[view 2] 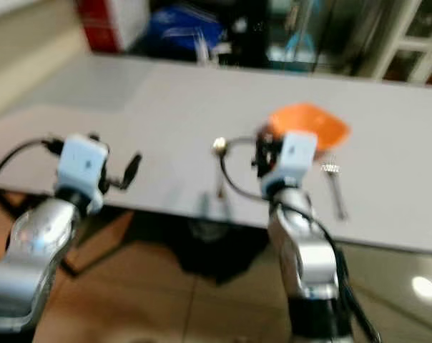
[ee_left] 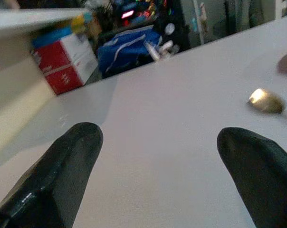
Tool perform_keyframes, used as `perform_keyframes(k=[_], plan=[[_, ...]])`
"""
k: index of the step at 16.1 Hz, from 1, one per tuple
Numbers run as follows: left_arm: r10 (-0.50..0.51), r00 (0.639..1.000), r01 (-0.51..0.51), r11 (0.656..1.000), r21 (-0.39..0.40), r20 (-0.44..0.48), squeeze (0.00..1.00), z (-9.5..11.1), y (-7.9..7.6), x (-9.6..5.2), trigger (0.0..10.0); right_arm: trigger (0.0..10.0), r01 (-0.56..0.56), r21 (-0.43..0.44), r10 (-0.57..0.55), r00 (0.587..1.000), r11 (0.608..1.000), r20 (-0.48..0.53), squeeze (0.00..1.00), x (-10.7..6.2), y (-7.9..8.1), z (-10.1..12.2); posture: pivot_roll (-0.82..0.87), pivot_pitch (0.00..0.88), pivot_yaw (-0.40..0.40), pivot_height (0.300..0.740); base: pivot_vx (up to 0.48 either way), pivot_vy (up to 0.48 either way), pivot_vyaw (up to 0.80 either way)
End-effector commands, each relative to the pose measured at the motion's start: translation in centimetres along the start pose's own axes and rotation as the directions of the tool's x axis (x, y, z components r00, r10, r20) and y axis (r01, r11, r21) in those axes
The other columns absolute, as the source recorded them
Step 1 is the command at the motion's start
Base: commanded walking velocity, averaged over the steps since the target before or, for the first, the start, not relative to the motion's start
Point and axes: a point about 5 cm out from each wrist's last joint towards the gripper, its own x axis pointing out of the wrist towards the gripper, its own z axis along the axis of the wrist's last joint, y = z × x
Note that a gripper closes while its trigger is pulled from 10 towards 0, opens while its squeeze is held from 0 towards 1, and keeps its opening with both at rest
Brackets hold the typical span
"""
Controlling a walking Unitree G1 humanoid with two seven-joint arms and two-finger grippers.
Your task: Setting the table
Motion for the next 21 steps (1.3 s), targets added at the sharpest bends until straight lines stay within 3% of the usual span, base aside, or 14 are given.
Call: perform_keyframes(k=[1,4,5,6,7,11,12,13,16,18,20,21], plan=[[0.028,1.000,-0.028,1.000,0.010,0.005,0.00,0.1,0.5,0.0,10.0,10.0,-0.037,-0.001,0.037,0.999,0.999,0.021,0.00,0.0,0.9,0.9,0.07,0.023,-0.008,0.740,0.000,0.480,-0.80],[0.050,0.999,-0.050,0.999,-0.001,0.009,0.00,0.2,0.7,0.1,10.0,10.0,-0.041,-0.004,0.042,0.999,0.999,0.019,0.00,0.1,1.1,0.8,0.07,0.023,-0.016,0.740,0.000,0.480,-0.80],[0.061,0.998,-0.061,0.998,-0.016,0.001,0.00,0.0,0.9,0.2,10.0,10.0,-0.067,0.000,0.067,0.998,0.998,0.009,1.00,0.0,1.4,0.6,0.08,0.018,-0.023,0.740,0.000,0.480,-0.80],[0.059,0.998,-0.060,0.997,-0.042,-0.006,0.96,-0.1,0.9,0.1,10.0,10.0,-0.094,0.007,0.094,0.996,0.996,0.003,1.00,0.0,1.8,0.6,0.08,0.020,-0.023,0.740,0.000,0.480,-0.80],[0.066,0.998,-0.066,0.995,-0.069,-0.015,1.00,-0.1,1.1,-0.1,10.0,10.0,-0.108,0.010,0.108,0.994,0.994,-0.001,1.00,0.0,2.0,0.6,0.09,0.018,-0.027,0.740,0.000,0.480,-0.80],[0.108,0.994,-0.109,0.993,-0.051,-0.020,1.00,-0.1,1.7,-0.1,10.0,10.0,-0.123,-0.012,0.123,0.992,0.992,-0.004,1.00,0.2,2.2,0.6,0.11,0.019,-0.034,0.740,0.000,0.480,-0.80],[0.129,0.992,-0.129,0.991,-0.037,-0.013,0.28,0.1,2.0,-0.1,10.0,10.0,-0.115,-0.026,0.115,0.993,0.993,-0.007,0.00,0.3,2.2,0.4,0.13,0.024,-0.050,0.740,0.000,0.480,0.00],[0.141,0.990,-0.141,0.989,-0.039,-0.010,0.02,0.2,2.2,-0.2,10.0,10.0,-0.112,-0.026,0.112,0.994,0.993,-0.009,0.00,0.4,2.2,0.3,0.13,0.024,-0.050,0.740,0.000,0.480,0.00],[0.156,0.988,-0.156,0.987,-0.033,-0.005,0.00,0.2,2.3,-0.4,10.0,10.0,-0.112,0.005,0.112,0.994,0.994,-0.003,0.00,0.8,2.5,0.4,0.13,0.020,-0.046,0.740,0.000,0.480,0.00],[0.190,0.982,-0.191,0.978,-0.090,-0.015,0.00,-0.2,2.6,-0.6,10.0,10.0,-0.068,-0.037,0.067,0.998,0.997,-0.018,0.00,0.7,1.8,0.2,0.12,0.014,-0.024,0.740,0.000,0.480,0.00],[0.238,0.970,-0.242,0.965,-0.105,-0.045,0.00,-1.1,2.9,-1.3,10.0,10.0,-0.056,-0.117,0.051,0.998,0.992,-0.048,0.00,-1.0,0.2,-0.4,0.13,0.023,-0.023,0.740,0.000,0.480,0.00],[0.232,0.971,-0.236,0.967,-0.091,-0.051,0.00,-1.4,2.9,-1.5,10.0,10.0,-0.054,-0.119,0.046,0.997,0.991,-0.062,1.00,-1.6,-0.4,-0.9,0.13,0.023,-0.022,0.740,0.000,0.480,0.00]])
